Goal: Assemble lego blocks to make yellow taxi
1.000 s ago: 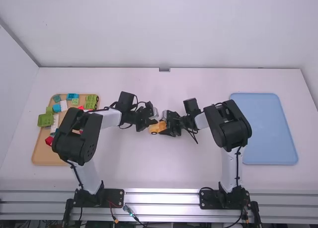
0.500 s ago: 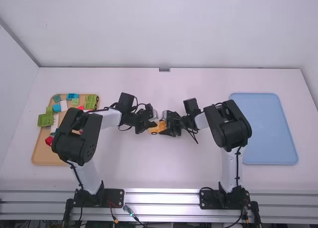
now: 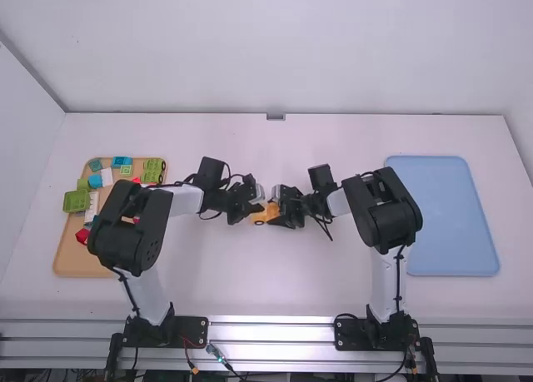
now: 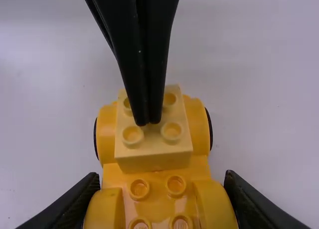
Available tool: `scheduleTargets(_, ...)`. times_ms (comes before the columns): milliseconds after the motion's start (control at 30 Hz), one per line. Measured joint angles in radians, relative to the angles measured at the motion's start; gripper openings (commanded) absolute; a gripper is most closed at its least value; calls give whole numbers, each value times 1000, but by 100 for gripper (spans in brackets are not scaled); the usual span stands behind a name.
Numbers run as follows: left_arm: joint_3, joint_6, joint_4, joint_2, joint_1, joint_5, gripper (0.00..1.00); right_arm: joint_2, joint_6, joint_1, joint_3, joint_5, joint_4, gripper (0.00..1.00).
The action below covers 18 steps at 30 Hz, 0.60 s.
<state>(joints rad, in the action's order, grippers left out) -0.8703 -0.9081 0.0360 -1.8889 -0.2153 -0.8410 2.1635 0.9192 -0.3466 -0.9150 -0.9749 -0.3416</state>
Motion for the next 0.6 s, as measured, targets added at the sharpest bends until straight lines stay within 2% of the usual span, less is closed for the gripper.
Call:
scheduleTargets(200,-32,-13,-87,0,-1,30,1,0,-2,-1,0,0,-1,58)
scheduleTargets(600,-63,-79,-137,0,3,14,1,0,-5,-1,0,0,0,58)
